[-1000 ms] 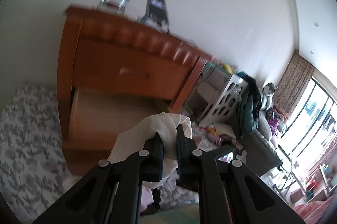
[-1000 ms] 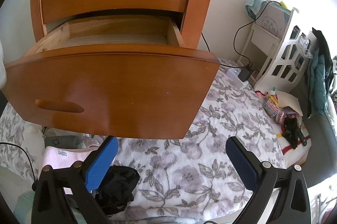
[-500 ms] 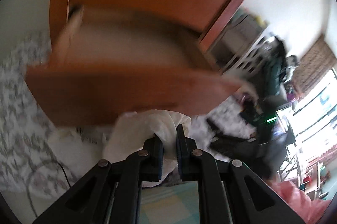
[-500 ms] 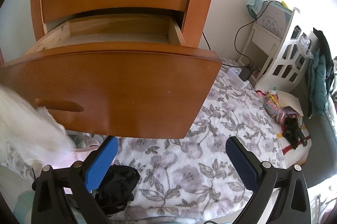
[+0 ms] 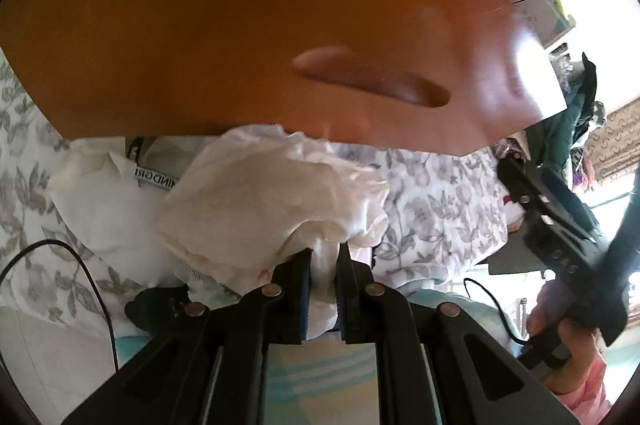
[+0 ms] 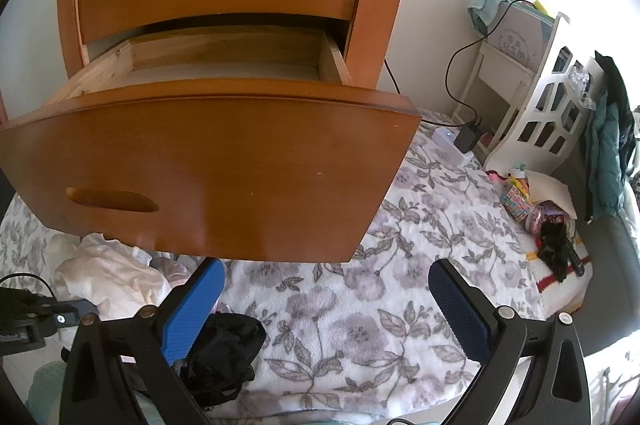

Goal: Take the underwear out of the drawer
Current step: 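Lower the white cloth onto the pile of clothes on the bed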

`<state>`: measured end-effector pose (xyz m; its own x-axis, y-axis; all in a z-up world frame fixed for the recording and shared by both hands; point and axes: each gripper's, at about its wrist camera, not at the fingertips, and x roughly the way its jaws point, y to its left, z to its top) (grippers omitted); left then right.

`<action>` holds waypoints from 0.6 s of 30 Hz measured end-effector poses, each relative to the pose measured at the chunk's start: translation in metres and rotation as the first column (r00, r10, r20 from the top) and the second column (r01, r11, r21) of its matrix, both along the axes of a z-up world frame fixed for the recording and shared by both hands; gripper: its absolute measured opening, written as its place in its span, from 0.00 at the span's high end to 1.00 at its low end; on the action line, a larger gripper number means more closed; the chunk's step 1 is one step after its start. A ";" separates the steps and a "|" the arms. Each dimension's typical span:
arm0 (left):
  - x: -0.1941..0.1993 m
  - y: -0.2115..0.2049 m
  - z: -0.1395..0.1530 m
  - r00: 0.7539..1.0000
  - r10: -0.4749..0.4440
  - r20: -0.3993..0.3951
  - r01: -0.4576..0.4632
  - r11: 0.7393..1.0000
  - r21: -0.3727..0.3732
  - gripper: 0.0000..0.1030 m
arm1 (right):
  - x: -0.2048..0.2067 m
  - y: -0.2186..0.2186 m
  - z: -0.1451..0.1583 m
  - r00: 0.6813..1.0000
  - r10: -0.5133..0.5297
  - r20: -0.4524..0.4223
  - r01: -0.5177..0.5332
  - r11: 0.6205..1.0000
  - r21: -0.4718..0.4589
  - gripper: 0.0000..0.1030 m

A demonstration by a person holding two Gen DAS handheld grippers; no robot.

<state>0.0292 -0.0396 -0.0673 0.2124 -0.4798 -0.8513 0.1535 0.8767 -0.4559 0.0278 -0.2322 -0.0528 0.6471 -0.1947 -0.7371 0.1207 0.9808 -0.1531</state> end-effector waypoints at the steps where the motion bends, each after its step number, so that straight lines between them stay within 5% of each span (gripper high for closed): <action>1: 0.001 0.000 -0.004 1.000 0.004 -0.009 -0.004 1.000 0.002 0.90 | 0.000 0.000 0.000 1.000 0.000 -0.001 0.000 1.000 -0.001 0.00; 18: 0.014 -0.006 -0.034 0.996 0.045 -0.080 -0.043 0.999 0.023 0.90 | -0.001 0.002 -0.003 1.000 0.007 -0.007 -0.007 1.000 -0.018 0.00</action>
<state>0.0432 -0.0461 -0.1013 0.1632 -0.4529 -0.8765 0.0783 0.8916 -0.4461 0.0269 -0.2301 -0.0560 0.6435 -0.2033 -0.7379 0.1126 0.9787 -0.1715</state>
